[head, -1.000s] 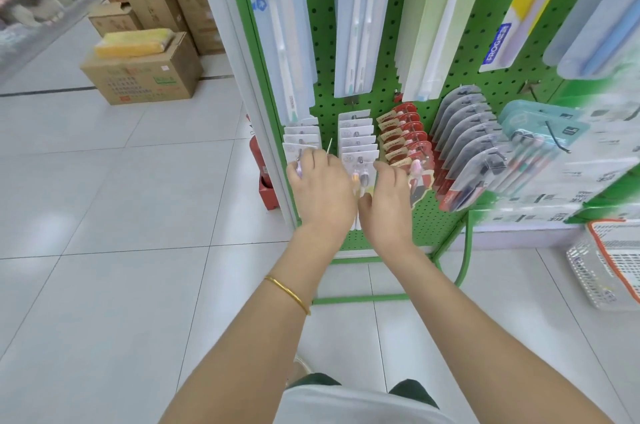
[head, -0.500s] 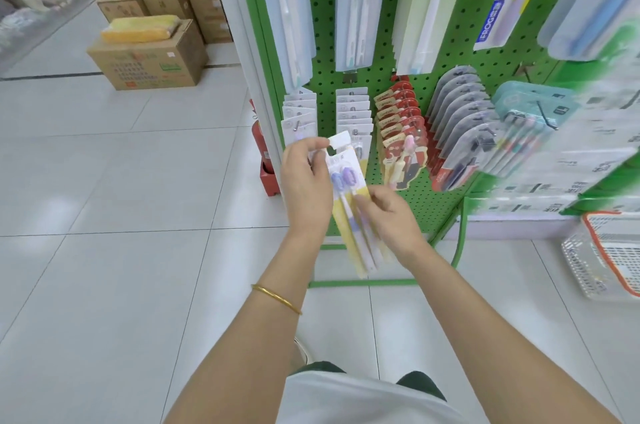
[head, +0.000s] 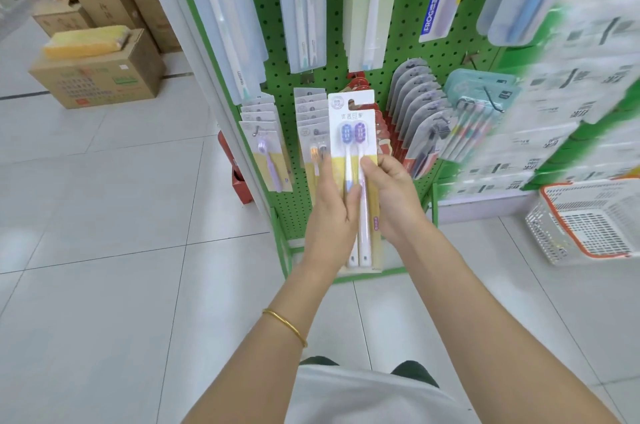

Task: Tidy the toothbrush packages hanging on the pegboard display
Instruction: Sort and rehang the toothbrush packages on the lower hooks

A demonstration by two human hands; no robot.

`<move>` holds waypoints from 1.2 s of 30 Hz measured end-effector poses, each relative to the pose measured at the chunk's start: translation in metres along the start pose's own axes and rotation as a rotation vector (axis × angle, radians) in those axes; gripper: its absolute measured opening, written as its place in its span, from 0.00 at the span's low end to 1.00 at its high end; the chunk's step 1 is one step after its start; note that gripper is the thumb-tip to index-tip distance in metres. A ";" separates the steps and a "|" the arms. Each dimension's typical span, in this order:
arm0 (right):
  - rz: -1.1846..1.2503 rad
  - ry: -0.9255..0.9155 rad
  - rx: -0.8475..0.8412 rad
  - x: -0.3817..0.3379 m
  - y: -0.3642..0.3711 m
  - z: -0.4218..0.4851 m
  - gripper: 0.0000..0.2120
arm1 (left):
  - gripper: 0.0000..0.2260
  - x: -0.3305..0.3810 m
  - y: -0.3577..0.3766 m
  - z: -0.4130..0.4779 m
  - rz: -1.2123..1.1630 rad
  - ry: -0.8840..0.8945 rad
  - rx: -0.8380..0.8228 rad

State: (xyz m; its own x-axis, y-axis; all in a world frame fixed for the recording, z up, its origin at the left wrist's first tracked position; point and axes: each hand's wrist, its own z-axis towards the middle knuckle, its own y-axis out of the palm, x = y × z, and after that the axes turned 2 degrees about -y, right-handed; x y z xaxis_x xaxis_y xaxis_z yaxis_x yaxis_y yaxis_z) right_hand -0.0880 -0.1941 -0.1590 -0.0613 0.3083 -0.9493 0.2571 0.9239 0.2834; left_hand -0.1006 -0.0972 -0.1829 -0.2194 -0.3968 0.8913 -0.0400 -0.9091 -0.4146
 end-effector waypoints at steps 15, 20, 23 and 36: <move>0.232 0.148 0.098 -0.011 -0.020 0.027 0.08 | 0.48 -0.005 0.004 -0.005 0.313 -0.125 -0.453; 0.130 0.202 0.010 -0.006 -0.028 0.027 0.20 | 0.30 -0.008 0.005 0.004 0.047 -0.371 -0.529; -0.012 0.138 0.011 -0.004 -0.033 0.027 0.10 | 0.18 -0.004 0.005 0.005 -0.193 -0.458 -0.551; -0.163 0.171 -0.264 0.006 -0.044 0.019 0.03 | 0.08 0.020 -0.029 0.072 -0.346 -0.331 -0.031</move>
State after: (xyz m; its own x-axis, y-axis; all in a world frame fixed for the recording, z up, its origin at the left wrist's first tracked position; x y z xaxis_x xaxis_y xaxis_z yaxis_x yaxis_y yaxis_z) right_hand -0.0818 -0.2374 -0.1803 -0.2473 0.1648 -0.9548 -0.0263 0.9839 0.1766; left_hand -0.0336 -0.0884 -0.1396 0.1344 -0.0947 0.9864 -0.0858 -0.9928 -0.0836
